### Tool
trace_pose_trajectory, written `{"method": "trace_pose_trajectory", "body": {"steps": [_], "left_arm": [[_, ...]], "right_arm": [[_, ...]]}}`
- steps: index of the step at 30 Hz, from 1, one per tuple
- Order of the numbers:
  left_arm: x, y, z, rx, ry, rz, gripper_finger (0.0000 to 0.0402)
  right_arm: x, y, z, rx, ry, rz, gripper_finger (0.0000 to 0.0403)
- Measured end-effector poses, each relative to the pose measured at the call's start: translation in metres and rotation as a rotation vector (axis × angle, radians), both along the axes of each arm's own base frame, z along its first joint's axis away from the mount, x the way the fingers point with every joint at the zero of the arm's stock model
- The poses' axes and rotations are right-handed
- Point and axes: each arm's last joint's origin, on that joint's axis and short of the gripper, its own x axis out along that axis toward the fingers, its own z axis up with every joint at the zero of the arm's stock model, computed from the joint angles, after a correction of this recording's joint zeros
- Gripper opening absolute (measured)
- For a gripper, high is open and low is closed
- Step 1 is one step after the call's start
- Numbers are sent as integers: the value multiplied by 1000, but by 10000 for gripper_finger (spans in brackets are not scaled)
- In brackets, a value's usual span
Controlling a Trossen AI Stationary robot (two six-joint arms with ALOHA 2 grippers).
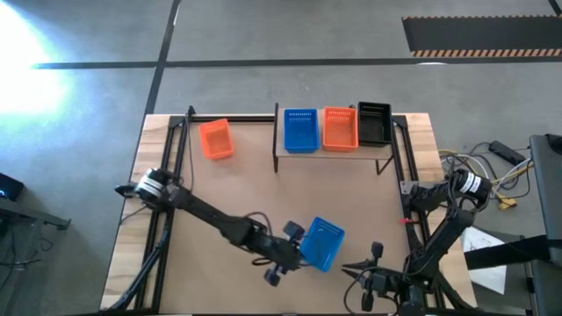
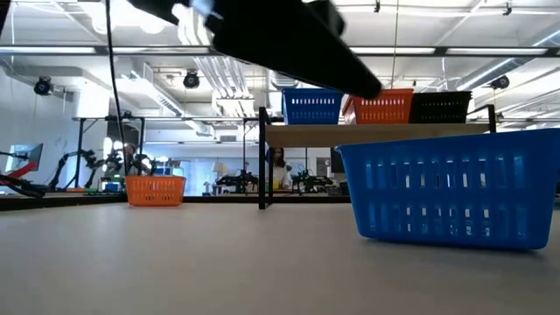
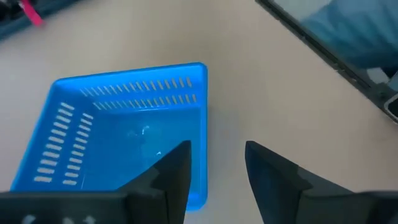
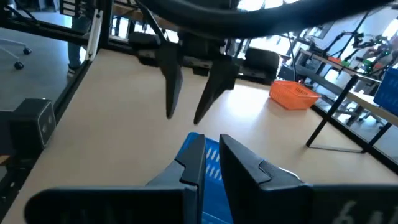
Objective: Stack baskets on shelf by color
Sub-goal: Stack the blue bin on top of the blue bin on the shelf
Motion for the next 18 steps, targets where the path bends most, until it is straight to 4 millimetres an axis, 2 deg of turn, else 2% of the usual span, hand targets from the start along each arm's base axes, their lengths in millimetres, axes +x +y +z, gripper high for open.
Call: {"method": "trace_pose_trajectory", "body": {"steps": [6,10,14,18], "left_arm": [[24,-9,-14,40,41,-2,166],[27,-7,-25,103,50,65,160],[25,-3,-30,133,52,150,119],[24,-3,-31,122,60,154,48]], "right_arm": [[-1,0,0,12,-2,1,38],[-2,1,0,21,-3,4,38],[-2,1,0,20,-3,4,38],[-2,1,0,18,-2,4,38]]}}
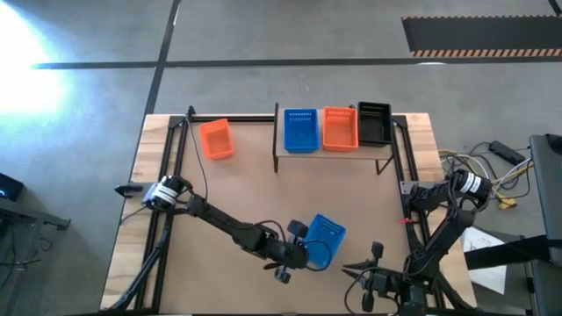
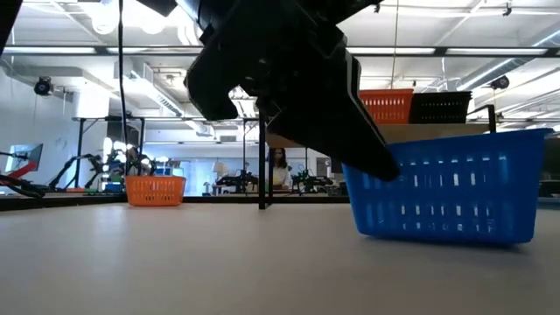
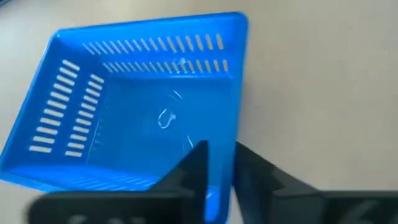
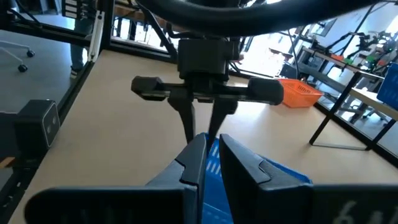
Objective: Stack baskets on shelf by color
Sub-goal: Stack the blue bin on top of the blue bin on the shelf
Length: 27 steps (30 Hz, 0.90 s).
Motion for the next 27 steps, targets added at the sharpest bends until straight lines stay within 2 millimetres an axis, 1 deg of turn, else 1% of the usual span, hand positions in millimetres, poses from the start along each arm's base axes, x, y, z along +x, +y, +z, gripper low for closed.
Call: {"method": "trace_pose_trajectory", "body": {"steps": [2,4,6,8,10,12,14,16,18,19,21,23,26,27], "left_arm": [[-1,-2,0,-3,-1,-4,14],[-3,-5,2,-3,-2,-12,8],[-6,-10,9,1,-11,-20,4],[-12,-17,29,3,-61,-21,2],[-22,-20,54,21,-116,-4,2],[-36,-19,79,60,-155,46,1],[-49,-12,106,86,-216,113,1],[-62,1,133,117,-284,201,1],[-71,19,159,122,-356,288,1],[-74,31,171,118,-380,320,1],[-76,57,188,120,-407,372,1],[-75,87,199,139,-417,399,1],[-68,132,206,150,-425,451,0],[-66,146,205,159,-412,467,0]], "right_arm": [[0,0,0,0,0,0,38],[0,0,0,-1,0,0,38],[0,0,0,-1,1,0,38],[0,0,-1,-4,2,0,38],[0,-1,-1,-7,4,0,38],[0,-1,-2,-9,6,-1,38],[-1,-2,-2,-10,7,-1,38],[-1,-3,-4,-14,10,-4,38],[-1,-5,-6,-21,12,-6,38],[0,-5,-6,-22,13,-9,38],[1,-8,-7,-18,11,-20,38],[4,-10,-8,-8,9,-34,38],[7,-14,-10,14,4,-55,38],[8,-15,-10,16,4,-61,38]]}}
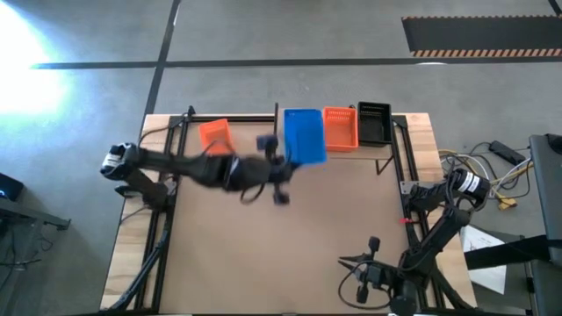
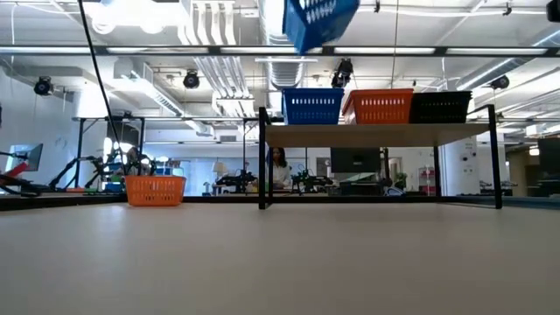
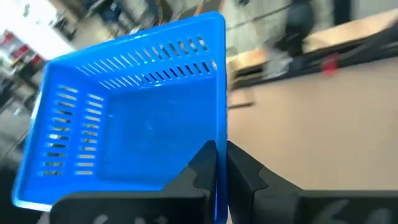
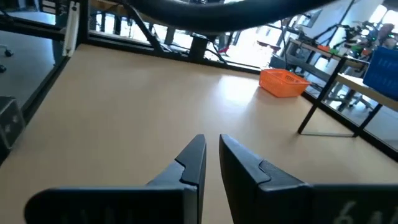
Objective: Stack baskets on shelf by color
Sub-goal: Stack the blue bin on top of the blue bin on the shelf
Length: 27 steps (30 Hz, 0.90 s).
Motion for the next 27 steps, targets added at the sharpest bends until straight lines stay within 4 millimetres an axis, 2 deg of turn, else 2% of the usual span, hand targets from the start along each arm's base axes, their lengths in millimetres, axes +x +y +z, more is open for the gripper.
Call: {"method": "trace_pose_trajectory", "body": {"steps": [4,8,14,27], "left_arm": [[3,48,-9,-14,46,92,0],[3,71,-17,-35,78,139,0],[7,77,-24,-79,90,95,0],[18,79,-42,-33,171,76,0]], "right_arm": [[2,-2,0,3,0,-9,38],[2,-2,0,6,0,-8,38],[2,-2,0,28,-6,-12,38],[2,-2,0,28,-6,-12,38]]}}
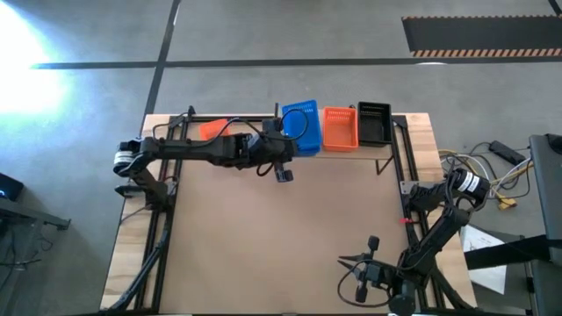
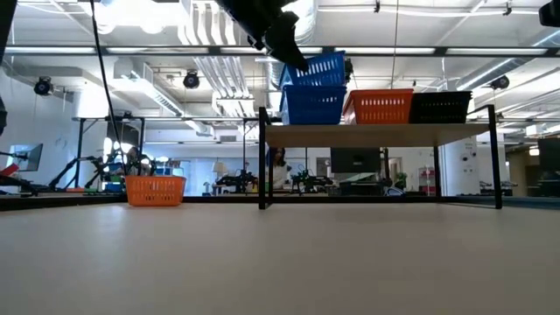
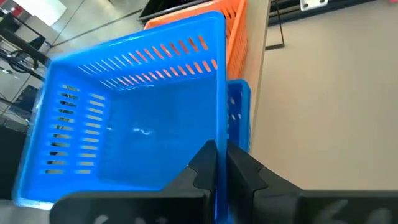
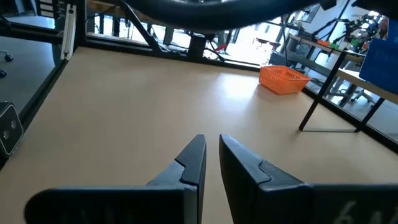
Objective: Stack baskets on shelf by color
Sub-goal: Stack the blue bin on top of the blue bin on the shelf
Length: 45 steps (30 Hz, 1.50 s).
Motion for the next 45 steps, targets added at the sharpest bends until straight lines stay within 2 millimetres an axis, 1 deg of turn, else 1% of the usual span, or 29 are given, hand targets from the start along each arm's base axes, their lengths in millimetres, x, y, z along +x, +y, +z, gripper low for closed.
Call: {"method": "trace_pose_trajectory", "body": {"steps": [8,10,13,18,21,24,28,31,33,36,38,41,45], "left_arm": [[0,2,0,29,17,-12,0],[0,2,0,34,20,-15,6],[0,2,-1,34,23,-15,27],[-1,2,-1,34,33,-15,74],[-2,1,3,31,55,-15,96],[-4,1,8,31,52,-15,113],[-3,0,7,12,53,-44,128],[-2,-3,1,-53,47,-111,134],[0,-3,-6,-57,66,-120,134],[4,-2,-20,-9,126,-125,134],[7,0,-26,46,164,-89,134],[13,3,-33,120,189,-29,134],[16,4,-35,141,184,-18,134]], "right_arm": [[0,0,0,-1,1,0,38],[0,0,0,-1,1,0,38],[0,0,0,8,-2,-1,38],[0,0,0,12,-2,-2,38],[0,0,0,12,-2,-2,38],[0,0,0,12,-2,-2,38],[0,0,-1,12,-2,-2,38],[0,0,-1,12,-2,-2,38],[0,0,-1,12,-1,-2,38],[0,0,-1,12,-1,-2,38],[0,-1,-1,14,-2,-3,38],[-1,-1,-1,18,-2,-4,38],[-1,-1,-2,18,-1,-3,38]]}}
